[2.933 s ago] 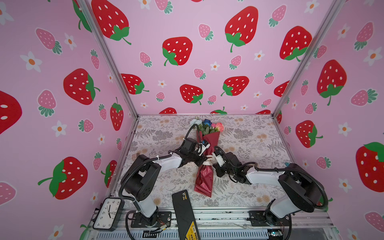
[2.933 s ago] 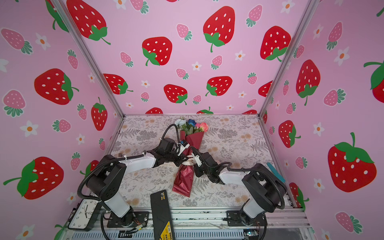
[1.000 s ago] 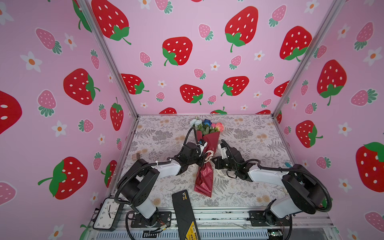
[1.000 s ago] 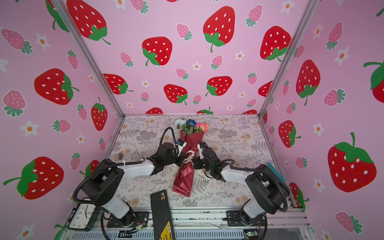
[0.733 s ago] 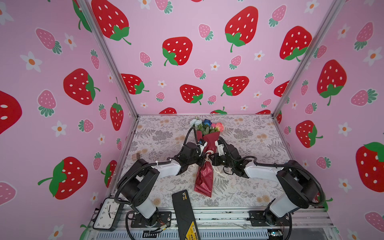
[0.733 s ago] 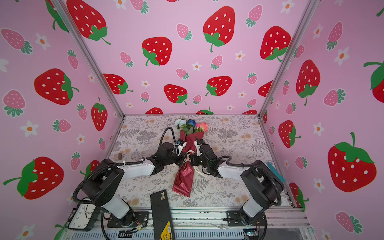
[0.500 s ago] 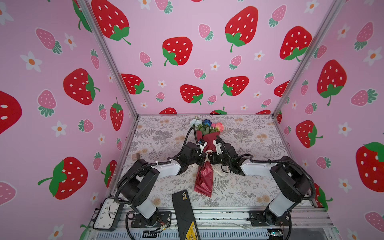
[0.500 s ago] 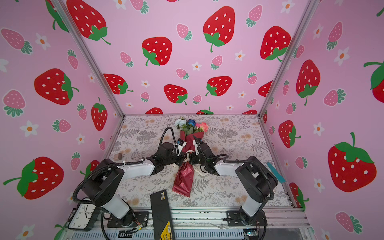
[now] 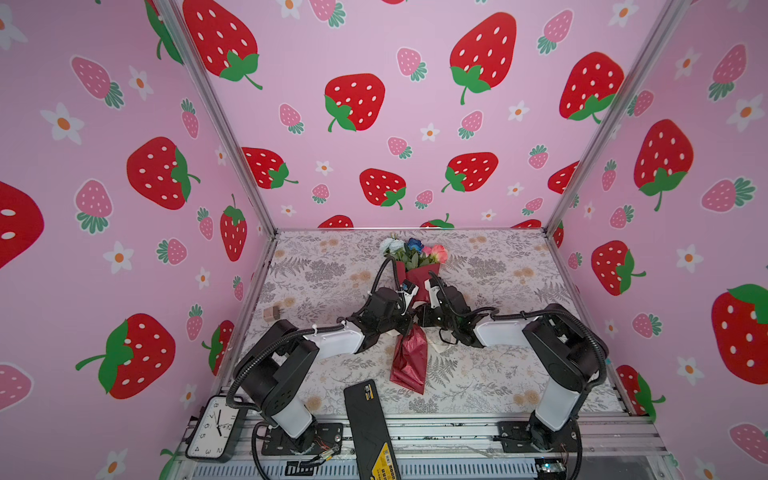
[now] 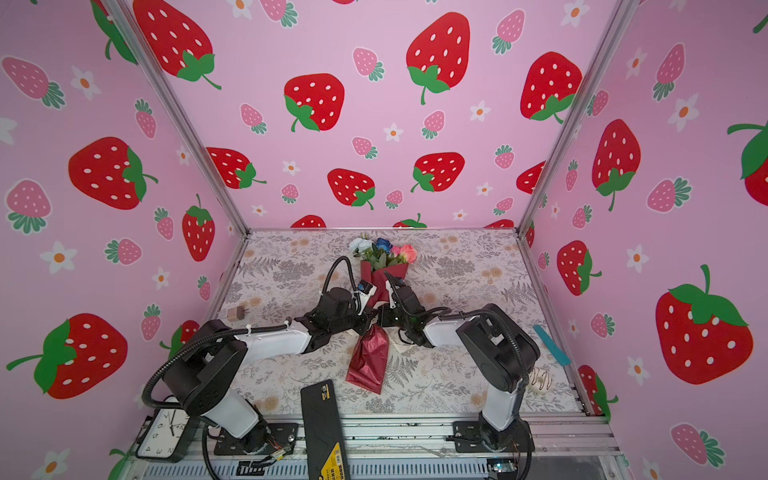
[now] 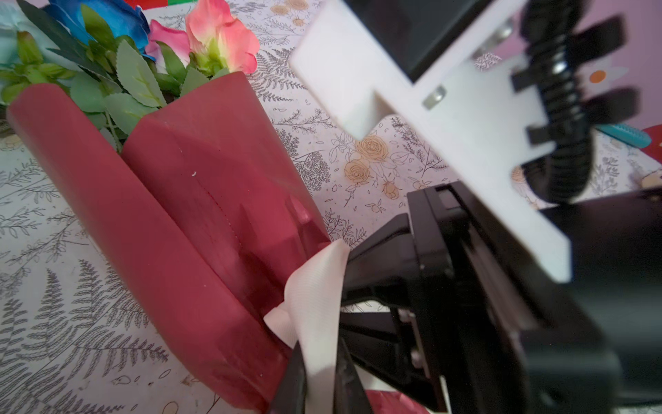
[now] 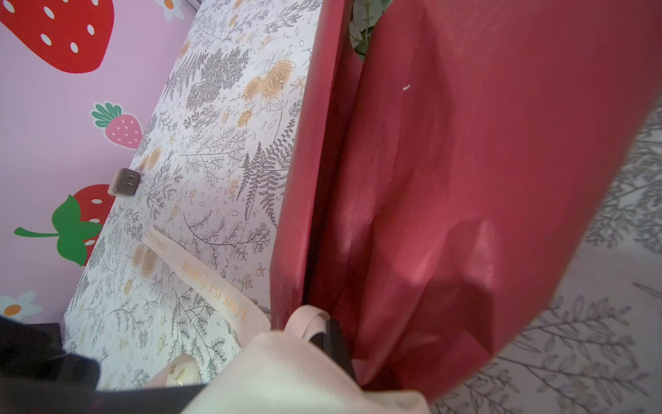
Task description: Tie the bouquet of fake flowers
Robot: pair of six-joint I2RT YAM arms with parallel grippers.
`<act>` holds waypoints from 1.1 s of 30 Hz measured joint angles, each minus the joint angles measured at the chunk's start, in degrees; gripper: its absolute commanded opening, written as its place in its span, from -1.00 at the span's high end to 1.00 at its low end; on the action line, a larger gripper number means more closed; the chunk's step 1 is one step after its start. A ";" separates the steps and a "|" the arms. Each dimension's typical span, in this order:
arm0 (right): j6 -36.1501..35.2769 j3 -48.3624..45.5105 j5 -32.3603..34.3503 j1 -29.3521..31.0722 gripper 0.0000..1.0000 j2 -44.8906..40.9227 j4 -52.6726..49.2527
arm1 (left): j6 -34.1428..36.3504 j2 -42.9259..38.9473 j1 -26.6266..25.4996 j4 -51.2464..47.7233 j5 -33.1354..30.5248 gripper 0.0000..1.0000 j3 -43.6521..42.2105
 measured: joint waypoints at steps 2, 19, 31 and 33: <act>0.28 0.00 0.22 -0.22 1.00 0.00 0.37 | 0.09 -1.51 -0.39 0.68 -1.20 0.67 -0.90; 0.87 0.07 -0.17 -0.50 1.00 0.39 3.58 | -1.66 -1.25 -0.63 2.75 -3.28 0.67 -3.26; 1.01 0.09 -0.17 -0.50 1.00 0.59 3.17 | 6.21 -2.73 0.98 -6.71 -4.68 0.48 2.51; 1.01 0.09 -0.17 -0.50 1.00 0.59 3.15 | 7.67 -1.14 1.57 -8.79 -3.52 0.48 4.61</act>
